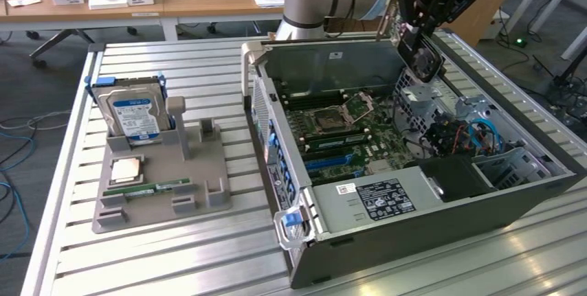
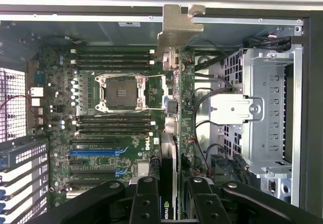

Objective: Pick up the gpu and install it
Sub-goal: 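Pick up the gpu and move the gpu toward the slot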

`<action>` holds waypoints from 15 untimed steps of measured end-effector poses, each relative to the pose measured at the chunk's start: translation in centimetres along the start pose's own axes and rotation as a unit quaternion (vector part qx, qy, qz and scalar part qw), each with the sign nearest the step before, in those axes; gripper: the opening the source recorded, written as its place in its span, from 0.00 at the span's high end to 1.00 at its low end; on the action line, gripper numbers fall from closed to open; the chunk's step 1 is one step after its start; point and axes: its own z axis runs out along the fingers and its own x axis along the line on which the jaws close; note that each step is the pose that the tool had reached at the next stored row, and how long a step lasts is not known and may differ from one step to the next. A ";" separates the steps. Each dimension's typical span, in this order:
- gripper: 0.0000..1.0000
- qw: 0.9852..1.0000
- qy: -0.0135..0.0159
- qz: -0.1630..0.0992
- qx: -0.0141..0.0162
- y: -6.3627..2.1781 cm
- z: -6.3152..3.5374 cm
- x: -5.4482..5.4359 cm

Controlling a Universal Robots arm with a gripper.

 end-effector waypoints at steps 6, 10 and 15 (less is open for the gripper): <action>0.74 1.000 0.000 0.000 0.000 -0.10 0.01 -0.4; 0.74 1.000 0.000 0.000 0.000 -0.11 0.01 -0.5; 0.74 1.000 0.000 0.000 0.000 -0.09 0.04 -1.2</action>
